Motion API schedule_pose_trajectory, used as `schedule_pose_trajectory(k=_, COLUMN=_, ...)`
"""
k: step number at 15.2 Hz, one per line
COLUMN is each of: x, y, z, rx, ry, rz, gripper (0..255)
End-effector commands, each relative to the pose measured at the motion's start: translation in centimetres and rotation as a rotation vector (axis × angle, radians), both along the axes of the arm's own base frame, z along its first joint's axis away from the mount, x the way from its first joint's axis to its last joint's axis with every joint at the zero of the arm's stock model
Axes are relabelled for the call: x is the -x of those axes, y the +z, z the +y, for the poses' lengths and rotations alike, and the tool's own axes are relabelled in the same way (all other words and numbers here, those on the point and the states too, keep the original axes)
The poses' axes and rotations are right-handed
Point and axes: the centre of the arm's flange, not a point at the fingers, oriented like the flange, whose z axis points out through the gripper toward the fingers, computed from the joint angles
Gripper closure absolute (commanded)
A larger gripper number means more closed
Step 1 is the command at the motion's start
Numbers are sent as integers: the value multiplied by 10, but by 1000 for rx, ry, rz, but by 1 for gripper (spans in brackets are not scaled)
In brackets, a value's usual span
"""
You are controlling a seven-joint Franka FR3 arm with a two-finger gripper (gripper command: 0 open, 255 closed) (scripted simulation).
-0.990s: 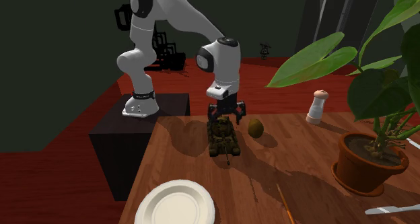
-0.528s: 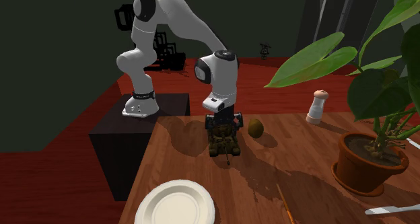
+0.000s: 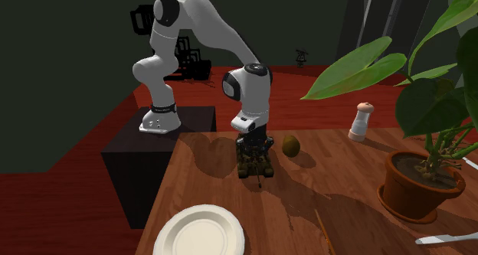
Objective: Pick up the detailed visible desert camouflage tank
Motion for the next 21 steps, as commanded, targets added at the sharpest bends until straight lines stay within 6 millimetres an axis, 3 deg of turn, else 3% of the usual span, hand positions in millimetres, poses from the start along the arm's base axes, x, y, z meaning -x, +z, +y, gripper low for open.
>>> schedule_pose_trajectory(k=1, x=0, y=0, z=0, rx=0, ry=0, rz=0, gripper=255)
schedule_pose_trajectory(k=6, x=0, y=0, z=0, rx=0, ry=0, rz=0, gripper=255)
schedule_pose_trajectory(k=21, x=0, y=79, z=0, rx=0, ry=0, rz=0, gripper=255)
